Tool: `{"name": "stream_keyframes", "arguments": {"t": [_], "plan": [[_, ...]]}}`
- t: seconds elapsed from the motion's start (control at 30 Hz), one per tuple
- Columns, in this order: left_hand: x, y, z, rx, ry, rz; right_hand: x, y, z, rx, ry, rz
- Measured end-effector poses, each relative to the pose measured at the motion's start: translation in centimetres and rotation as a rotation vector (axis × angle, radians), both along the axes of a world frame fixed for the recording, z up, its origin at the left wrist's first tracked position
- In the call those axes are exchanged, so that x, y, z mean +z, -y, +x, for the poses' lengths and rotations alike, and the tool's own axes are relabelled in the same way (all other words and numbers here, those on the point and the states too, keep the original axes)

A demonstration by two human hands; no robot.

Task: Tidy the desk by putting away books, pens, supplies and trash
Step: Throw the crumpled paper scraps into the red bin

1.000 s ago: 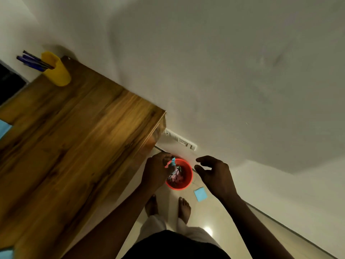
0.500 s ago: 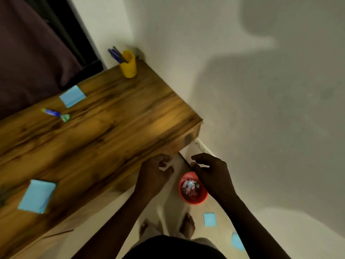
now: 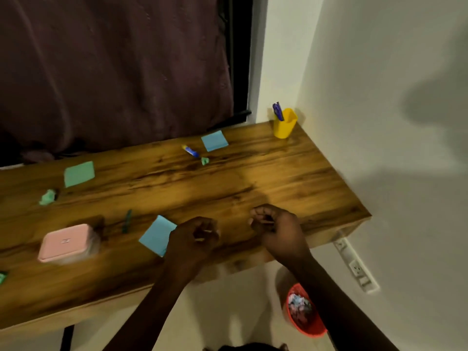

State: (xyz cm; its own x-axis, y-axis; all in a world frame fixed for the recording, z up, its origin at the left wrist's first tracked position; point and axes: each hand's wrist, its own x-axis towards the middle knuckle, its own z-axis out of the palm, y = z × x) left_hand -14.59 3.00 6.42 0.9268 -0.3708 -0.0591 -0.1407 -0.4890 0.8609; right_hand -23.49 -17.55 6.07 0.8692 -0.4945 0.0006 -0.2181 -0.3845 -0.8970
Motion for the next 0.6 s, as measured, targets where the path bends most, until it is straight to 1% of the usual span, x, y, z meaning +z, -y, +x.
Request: {"name": "stream_keyframes", "arguments": {"t": [0.17,0.33,0.43,0.6], "plan": [[0.4,-5.1,3.7,0.067,0.008,-0.028,0.7,-4.7,4.6,0.031,0.013,-0.022],[0.7,-8.2,6.3,0.111,0.033,0.02,0.7,-7.9,8.7,0.076,-0.007,-0.033],[0.0,-9.3,8.1,0.133,0.043,0.023,0.5,-8.4,11.5,0.116,-0.026,-0.048],[-0.4,-10.2,11.5,0.186,-0.002,-0.016,-0.4,-7.5,17.6,0.128,-0.088,-0.12]]}}
